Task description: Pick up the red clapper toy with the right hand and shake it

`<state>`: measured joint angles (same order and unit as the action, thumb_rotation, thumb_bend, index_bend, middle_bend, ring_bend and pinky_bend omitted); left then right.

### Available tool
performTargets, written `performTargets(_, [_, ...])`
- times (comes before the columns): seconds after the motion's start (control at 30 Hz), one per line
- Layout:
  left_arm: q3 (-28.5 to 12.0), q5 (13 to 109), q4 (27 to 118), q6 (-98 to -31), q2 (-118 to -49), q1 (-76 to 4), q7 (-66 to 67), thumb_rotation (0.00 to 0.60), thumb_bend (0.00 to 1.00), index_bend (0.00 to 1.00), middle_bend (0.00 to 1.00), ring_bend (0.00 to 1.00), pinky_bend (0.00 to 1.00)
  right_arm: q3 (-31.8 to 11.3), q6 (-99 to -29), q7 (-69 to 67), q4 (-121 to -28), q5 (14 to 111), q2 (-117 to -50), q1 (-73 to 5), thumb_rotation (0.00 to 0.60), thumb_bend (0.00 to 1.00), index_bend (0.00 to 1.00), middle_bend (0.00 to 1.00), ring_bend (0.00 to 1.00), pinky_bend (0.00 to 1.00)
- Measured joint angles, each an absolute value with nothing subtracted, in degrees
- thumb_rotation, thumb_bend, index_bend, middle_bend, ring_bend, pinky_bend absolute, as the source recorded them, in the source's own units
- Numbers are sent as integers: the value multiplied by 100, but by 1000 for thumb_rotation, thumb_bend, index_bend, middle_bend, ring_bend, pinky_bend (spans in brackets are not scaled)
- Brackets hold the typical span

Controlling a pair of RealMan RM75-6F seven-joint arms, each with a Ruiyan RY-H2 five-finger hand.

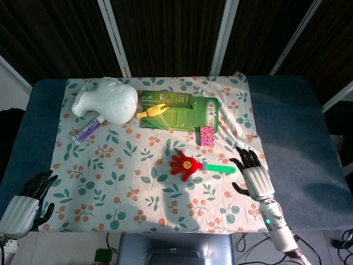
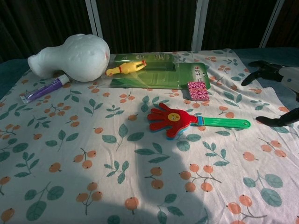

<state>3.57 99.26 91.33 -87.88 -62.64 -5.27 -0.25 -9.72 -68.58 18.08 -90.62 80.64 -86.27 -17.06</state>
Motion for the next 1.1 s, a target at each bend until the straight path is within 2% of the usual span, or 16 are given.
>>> performTargets(0.13, [384, 9954, 9140, -8818, -6247, -514, -37, 600, 502, 0, 0, 0, 161, -1268, -6538, 2106, -8746, 7403, -9145, -2066, 600, 400, 452, 5, 0, 0])
performTargets(0.53, [411, 9942, 9167, -8795, -6233, -508, 17, 600, 517, 0, 0, 0, 161, -1644, -6048, 2761, -8219, 6058, -9776, -2699, 600, 433, 526, 45, 0, 0])
performTargets(1.1, [420, 9963, 9155, -8838, -6219, -502, -24, 600, 517, 0, 0, 0, 161, -1616, -5929, 3015, -7903, 5216, -10142, -3148, 600, 434, 526, 50, 0, 0])
